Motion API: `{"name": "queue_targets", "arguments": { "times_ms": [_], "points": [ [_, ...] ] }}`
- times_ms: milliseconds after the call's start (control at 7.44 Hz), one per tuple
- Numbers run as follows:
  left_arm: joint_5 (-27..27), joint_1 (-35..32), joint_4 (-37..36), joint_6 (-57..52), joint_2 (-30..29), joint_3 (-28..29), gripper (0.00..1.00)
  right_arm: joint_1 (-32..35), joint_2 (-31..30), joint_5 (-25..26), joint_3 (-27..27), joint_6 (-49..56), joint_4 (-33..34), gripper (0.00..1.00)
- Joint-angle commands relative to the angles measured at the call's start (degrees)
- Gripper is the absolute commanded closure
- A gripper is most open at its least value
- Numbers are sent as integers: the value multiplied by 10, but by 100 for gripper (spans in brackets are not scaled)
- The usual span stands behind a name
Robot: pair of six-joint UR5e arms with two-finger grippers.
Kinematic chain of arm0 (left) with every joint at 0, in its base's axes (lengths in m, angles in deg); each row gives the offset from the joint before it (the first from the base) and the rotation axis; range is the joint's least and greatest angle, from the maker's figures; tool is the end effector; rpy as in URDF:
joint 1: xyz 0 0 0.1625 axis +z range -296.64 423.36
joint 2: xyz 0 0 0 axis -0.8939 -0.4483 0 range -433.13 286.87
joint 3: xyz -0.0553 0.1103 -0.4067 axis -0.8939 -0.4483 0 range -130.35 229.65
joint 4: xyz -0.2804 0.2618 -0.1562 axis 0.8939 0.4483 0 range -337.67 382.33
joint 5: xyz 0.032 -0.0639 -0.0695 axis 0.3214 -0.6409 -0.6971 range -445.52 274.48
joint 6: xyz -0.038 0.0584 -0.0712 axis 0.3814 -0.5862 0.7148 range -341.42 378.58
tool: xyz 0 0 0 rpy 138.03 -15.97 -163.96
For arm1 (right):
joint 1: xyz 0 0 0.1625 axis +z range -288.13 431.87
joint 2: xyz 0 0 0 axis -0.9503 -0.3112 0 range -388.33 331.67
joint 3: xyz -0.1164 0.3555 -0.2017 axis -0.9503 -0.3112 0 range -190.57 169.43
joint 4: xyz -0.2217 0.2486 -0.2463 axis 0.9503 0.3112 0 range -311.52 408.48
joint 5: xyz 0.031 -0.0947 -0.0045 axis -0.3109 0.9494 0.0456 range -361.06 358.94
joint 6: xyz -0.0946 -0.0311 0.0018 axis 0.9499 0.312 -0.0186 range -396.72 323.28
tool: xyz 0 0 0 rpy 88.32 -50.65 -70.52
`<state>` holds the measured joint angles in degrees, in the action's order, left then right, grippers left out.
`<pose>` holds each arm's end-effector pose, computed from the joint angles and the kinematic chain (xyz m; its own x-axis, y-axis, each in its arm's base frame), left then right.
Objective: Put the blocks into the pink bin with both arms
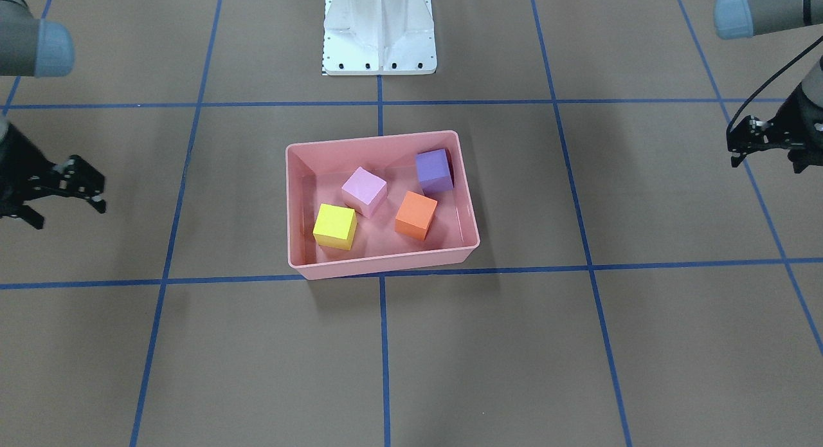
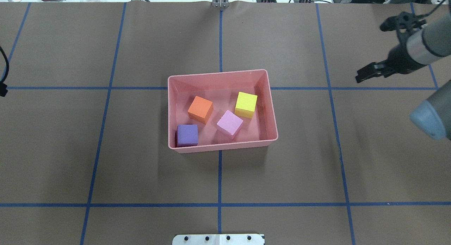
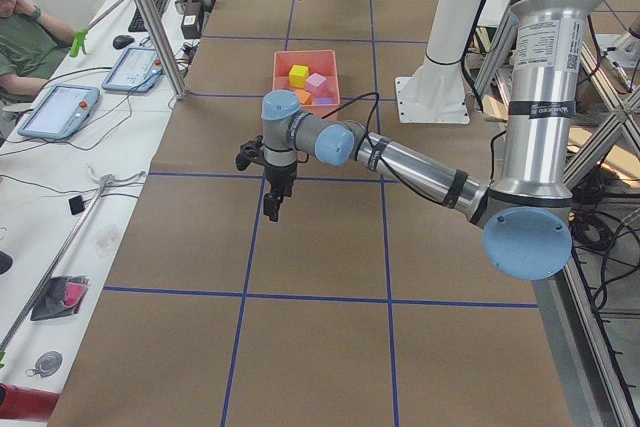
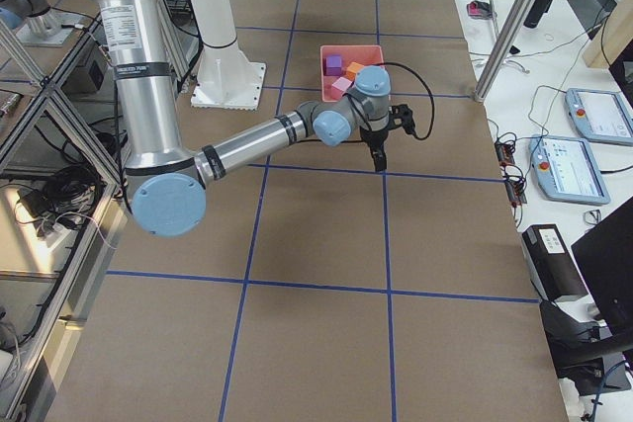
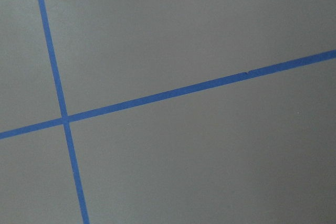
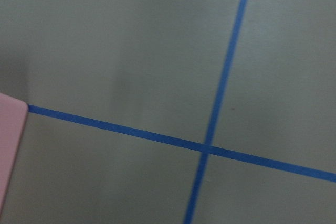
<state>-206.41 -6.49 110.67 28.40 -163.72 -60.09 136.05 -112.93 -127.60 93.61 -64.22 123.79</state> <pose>0.0930 -0.4920 0.5002 0.7937 0.2915 -0.5339 -0.1936 0.9531 0.2325 -0.1673 -0.5157 0.4640 0.6782 -0.2347 0.6964 0.0527 0.9607 0.2725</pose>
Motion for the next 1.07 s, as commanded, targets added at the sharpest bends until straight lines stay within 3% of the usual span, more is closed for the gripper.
{"name": "queue_targets", "arguments": {
  "times_ms": [0,269,537,672,940],
  "points": [
    [-45,-86,-12,-128,34,20,0,102,-100,-22,-8,98,2,0],
    [-47,-158,-17,-218,60,51,0,199,-126,-81,-63,210,3,0],
    [-60,-187,-16,-233,87,82,0,251,-126,-91,-129,314,4,0],
    [-102,-189,-17,-229,91,96,0,262,-128,-91,-130,330,30,0],
    [-123,-187,-6,-166,101,94,0,297,-126,-107,-130,399,113,0]
  ]
}}
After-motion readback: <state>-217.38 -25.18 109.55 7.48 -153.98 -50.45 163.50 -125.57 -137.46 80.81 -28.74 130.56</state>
